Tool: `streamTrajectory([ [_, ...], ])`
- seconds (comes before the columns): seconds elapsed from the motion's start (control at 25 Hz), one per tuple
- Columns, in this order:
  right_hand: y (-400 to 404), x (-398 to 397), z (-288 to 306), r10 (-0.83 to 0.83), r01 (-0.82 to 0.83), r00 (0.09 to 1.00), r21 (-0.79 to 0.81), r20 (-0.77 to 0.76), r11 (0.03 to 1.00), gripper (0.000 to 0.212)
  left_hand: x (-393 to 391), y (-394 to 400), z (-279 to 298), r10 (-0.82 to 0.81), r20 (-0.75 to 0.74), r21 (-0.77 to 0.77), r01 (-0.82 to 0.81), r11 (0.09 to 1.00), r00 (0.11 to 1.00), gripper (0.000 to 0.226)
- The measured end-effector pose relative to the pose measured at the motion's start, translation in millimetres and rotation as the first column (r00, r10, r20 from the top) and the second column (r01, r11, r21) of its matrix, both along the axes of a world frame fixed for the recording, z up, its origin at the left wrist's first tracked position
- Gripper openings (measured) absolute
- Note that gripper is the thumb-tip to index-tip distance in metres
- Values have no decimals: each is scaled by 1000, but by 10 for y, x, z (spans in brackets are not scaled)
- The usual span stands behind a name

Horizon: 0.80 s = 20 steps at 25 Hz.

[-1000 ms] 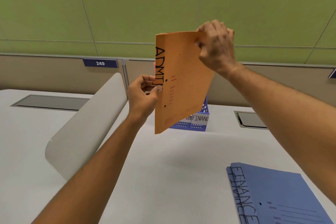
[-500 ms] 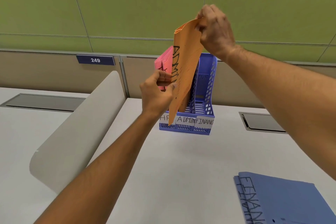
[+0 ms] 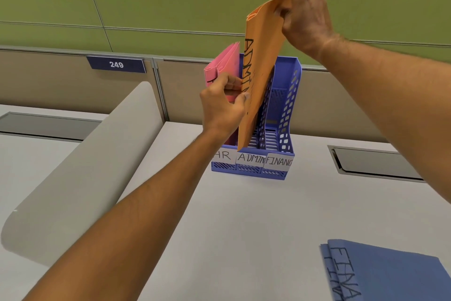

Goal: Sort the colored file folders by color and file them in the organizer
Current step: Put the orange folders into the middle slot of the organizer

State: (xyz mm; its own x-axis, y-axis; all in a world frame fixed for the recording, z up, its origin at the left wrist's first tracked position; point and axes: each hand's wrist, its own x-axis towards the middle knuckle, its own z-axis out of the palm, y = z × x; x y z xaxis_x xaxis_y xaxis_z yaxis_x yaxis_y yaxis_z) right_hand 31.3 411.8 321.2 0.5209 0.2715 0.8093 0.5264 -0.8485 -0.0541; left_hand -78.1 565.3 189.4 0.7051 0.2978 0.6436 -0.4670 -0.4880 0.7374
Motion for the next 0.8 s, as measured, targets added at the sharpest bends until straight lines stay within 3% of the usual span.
streamTrajectory([
  [0.48,70,164,-27,-16,12,999,-74,-44,997,24,230,-41,-111,10,-98,-45,-15,999,995,25],
  [0.8,46,202,-514,-30,-24,973,-226,-230,974,21,183,2,-418,-32,-215,12,35,999,976,25],
])
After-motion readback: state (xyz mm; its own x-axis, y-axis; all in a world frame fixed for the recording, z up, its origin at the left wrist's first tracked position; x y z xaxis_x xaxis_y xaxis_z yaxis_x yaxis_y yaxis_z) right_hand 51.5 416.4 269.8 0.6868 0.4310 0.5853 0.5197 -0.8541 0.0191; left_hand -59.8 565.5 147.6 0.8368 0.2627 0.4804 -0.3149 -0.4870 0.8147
